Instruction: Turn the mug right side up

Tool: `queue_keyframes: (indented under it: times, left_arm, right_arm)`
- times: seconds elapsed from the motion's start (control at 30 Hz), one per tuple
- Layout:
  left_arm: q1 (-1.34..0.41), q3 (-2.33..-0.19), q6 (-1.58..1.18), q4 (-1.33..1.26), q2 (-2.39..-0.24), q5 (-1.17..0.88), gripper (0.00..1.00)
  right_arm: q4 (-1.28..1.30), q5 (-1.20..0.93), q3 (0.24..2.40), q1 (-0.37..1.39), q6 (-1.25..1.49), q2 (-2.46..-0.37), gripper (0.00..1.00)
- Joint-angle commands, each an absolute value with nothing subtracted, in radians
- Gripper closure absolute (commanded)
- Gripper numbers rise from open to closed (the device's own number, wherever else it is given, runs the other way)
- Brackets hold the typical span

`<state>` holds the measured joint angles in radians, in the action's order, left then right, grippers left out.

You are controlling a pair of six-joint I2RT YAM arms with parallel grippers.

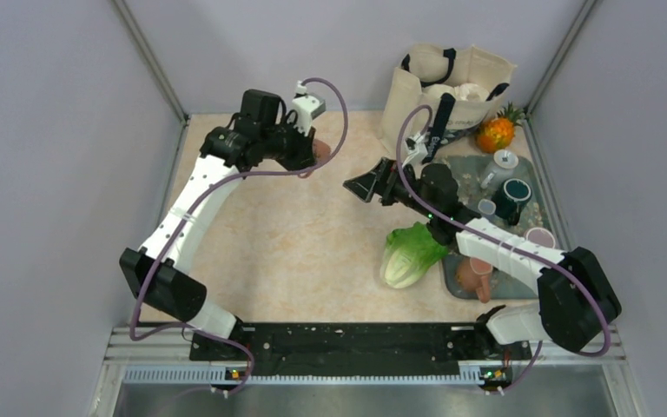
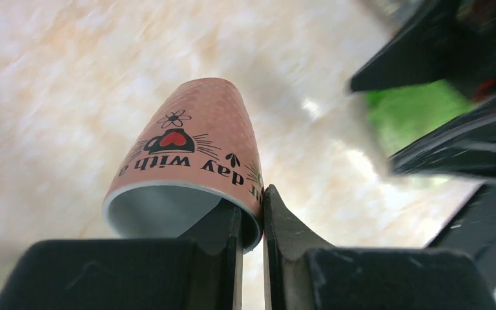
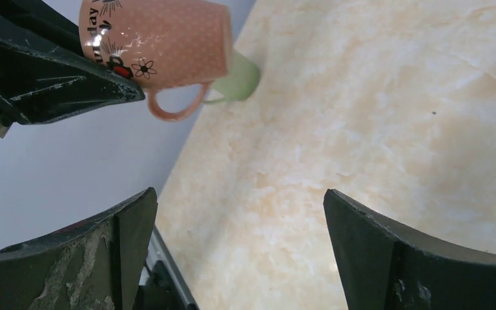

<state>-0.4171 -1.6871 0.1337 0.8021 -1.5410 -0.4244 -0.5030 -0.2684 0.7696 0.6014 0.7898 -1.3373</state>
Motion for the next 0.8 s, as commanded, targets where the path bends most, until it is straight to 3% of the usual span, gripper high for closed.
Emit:
queue_keyframes:
  times: [0.0,0.2,0.5,0.77]
  left_arm:
    - [-0.345,-1.645,0.385,0.950,-1.510,-0.186,1.00]
    - [-0.184,-1.676,0.526,1.031,-1.667,-0.090,1.00]
    - [-0.151,-2.076,0.578,1.285,-2.117,-0.033,1.00]
    - [-0.145,-2.135,0.600,1.299,-2.252,0.066,1.00]
  right_arm:
    - [-0.330,-0.235,0.856,0.612,0.662,-1.330,0.01]
    - [-0.120,-0.191,0.931,0.612,0.526,-1.315,0.01]
    - [-0.004,-0.092,0.930,0.612,0.472,-1.263,0.01]
    - [0.109,0.040,0.947,0.612,0.430,-1.226,0.01]
